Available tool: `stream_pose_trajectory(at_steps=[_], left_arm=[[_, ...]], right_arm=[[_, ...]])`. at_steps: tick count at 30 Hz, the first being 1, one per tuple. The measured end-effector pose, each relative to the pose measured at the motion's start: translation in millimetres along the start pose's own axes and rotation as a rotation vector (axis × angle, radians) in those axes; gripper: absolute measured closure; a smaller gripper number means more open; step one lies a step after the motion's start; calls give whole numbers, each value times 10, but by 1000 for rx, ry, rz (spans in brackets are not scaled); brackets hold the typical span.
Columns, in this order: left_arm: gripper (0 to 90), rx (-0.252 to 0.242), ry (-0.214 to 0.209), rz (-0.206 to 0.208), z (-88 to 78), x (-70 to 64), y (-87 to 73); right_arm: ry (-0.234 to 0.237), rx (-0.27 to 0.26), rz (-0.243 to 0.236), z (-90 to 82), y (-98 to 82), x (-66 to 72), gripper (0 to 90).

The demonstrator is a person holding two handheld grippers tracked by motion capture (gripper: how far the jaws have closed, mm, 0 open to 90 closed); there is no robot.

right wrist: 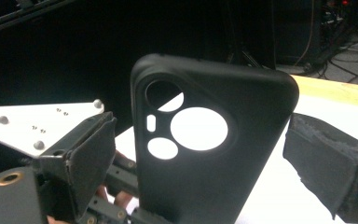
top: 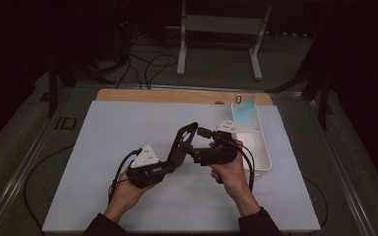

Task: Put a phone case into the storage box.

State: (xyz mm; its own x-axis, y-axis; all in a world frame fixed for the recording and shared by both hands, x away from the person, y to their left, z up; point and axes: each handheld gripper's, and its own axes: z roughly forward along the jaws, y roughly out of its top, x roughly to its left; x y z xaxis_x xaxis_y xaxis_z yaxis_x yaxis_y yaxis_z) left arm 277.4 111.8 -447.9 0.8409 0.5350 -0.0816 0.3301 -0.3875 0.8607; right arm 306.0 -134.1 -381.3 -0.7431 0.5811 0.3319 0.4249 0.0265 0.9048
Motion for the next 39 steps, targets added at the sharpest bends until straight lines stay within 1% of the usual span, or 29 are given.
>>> stream_pose_trajectory(at_steps=[2,3,5,7,9,10,14,22,24,28,29,30,31,33,35,36,39], left_arm=[[810,-4,2,1,3,-8,1],[810,-6,2,1,4,-10,1],[810,-5,2,4,10,-28,1],[810,-7,3,5,14,-35,0],[810,-1,-1,10,27,-45,-1],[810,1,5,15,35,-58,-2],[810,12,5,26,69,-95,-1],[806,13,-1,22,90,-102,-5],[804,12,6,26,87,-96,-7],[791,7,8,30,75,-91,-5],[767,3,7,28,73,-88,-4],[716,2,5,25,70,-85,-2],[648,2,14,24,69,-84,-1],[522,-3,35,18,64,-85,0],[386,-8,68,15,53,-85,6],[341,-14,71,6,45,-79,8],[168,-36,110,-15,14,-62,17]], right_arm=[[-7,0,4,10,2,2,92],[-27,-1,8,31,4,0,92],[-24,-5,32,51,5,-11,91],[-21,-5,38,59,4,-16,92],[-33,1,47,80,3,-17,92],[-32,0,49,87,2,-18,92],[-45,5,61,106,6,-10,107],[-59,15,48,109,19,16,124],[-61,14,38,106,20,24,134],[-58,14,44,100,22,16,138],[-57,14,45,101,22,15,138],[-59,15,41,103,21,16,138],[-59,14,40,103,20,18,138],[-61,13,37,104,19,20,138],[-59,13,36,102,19,18,137],[-58,14,36,100,19,16,137],[-60,15,36,91,17,9,137]])
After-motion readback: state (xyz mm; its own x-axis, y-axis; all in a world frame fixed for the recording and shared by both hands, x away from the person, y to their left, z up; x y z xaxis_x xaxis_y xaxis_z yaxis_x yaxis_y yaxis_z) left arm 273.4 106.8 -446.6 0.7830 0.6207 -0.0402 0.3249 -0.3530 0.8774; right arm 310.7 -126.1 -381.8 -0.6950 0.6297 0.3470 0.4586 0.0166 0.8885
